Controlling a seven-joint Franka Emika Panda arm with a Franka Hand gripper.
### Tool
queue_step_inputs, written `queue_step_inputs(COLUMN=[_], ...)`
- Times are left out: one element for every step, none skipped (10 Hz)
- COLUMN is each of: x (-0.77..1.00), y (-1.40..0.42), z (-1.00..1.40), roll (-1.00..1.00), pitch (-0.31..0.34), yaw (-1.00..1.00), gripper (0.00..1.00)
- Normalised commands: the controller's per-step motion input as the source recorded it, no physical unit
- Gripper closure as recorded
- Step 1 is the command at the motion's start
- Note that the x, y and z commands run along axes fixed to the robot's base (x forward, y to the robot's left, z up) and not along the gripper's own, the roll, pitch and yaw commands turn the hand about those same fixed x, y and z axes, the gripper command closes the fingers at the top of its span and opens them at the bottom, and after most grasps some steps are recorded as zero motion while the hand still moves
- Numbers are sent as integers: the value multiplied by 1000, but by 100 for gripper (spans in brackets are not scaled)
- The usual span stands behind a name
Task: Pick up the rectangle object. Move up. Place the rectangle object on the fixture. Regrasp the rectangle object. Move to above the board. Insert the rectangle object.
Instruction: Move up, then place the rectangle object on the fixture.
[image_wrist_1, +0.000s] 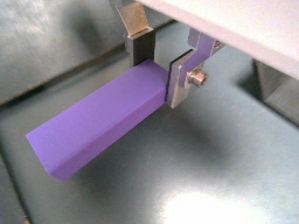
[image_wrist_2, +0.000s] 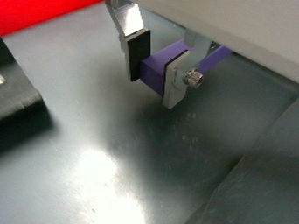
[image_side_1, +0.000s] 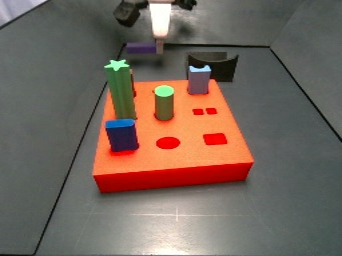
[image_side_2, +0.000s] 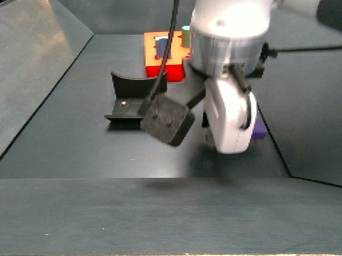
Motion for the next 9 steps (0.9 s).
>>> queue_step_inputs(x=[-18,-14,0,-2,-11,-16,-20,-26,-29], y=[-20,-14,0,-3,-1,-3,-3,-5,-7], z=[406,267,1000,1000,1000,1000,1000,1000,1000], roll=[54,70,0,15,32,48,64,84,98], pitch=[60,84,0,15,31,49,66,87,94], yaw=[11,6,0,-1,-3,-8,-8,-1,8], gripper=[100,100,100,100,100,100,100,100,100])
